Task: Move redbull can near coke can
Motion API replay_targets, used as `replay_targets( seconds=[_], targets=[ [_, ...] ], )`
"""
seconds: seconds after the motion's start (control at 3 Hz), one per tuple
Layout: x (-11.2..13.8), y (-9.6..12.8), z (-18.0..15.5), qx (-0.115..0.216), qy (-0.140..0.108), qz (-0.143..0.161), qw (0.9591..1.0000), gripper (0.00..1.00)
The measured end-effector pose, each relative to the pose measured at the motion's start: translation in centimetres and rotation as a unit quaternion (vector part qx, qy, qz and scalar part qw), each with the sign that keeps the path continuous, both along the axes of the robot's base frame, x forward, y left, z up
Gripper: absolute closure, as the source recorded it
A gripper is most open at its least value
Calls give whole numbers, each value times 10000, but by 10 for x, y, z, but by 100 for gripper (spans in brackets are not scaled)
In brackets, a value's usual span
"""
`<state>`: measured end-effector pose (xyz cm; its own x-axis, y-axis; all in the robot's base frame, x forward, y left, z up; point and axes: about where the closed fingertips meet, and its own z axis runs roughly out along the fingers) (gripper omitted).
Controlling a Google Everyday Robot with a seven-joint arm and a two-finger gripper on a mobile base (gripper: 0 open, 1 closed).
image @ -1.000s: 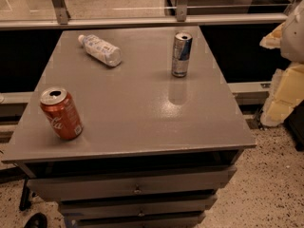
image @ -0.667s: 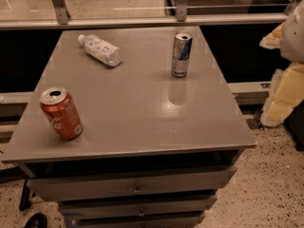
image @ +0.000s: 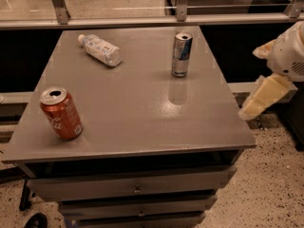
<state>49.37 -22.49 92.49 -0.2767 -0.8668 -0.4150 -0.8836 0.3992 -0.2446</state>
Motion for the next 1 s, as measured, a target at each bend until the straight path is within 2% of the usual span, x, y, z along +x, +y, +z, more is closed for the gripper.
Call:
replay_targets(
  seconds=[0.33,0.67,1.0],
  targets=[
    [56,3,-19,813,-401,-277,9955,0],
    [123,22,-16,1761,-914,-496,9789,0],
    [166,49,-9,2599,-1155,-600,9568,0]
  ],
)
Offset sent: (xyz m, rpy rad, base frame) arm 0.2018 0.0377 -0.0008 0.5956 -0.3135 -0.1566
